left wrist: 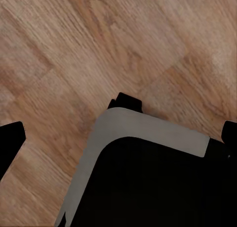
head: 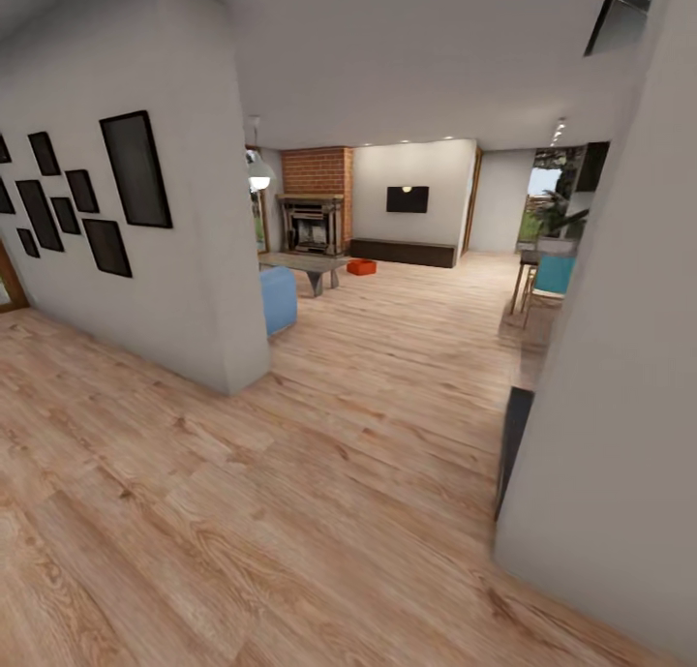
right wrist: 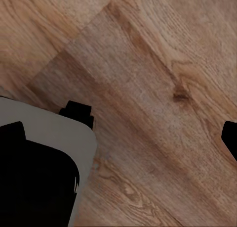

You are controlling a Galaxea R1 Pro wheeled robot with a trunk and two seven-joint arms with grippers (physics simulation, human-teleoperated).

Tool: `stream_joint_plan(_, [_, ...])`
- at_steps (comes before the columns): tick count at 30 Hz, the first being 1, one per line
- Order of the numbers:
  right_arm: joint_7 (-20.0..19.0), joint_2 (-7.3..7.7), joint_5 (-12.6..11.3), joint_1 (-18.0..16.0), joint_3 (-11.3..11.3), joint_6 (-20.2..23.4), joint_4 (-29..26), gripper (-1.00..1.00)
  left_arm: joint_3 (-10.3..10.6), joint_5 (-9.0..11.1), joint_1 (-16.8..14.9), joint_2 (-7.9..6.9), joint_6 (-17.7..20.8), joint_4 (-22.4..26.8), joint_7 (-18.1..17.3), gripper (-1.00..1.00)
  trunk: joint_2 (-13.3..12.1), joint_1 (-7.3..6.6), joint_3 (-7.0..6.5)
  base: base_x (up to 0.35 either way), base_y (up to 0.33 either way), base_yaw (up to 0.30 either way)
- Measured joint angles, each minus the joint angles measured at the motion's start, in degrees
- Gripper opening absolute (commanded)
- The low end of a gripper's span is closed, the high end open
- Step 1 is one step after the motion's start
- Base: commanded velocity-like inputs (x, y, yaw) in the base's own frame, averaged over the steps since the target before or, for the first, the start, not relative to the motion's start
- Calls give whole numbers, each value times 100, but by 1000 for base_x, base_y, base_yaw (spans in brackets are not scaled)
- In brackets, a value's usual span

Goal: Move the two storage containers from the living room to the garage. In the garage, place one container on the floor and stack the other container on top of it (either order is fine).

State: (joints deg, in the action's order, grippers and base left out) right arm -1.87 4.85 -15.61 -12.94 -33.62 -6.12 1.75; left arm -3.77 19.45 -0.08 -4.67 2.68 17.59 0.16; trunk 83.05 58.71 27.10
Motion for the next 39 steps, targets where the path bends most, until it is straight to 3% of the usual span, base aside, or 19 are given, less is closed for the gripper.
stream_joint_plan(21, [6,1,5,0,-2,21,0,100,16,11,0,-15,7,-14,19,100,0,-1,0,230,285,0])
stream_joint_plan(39, [12,1,3,0,-1,16,0,100,26,24,-1,-27,63,-31,16,100,0,-1,0,311,137,0])
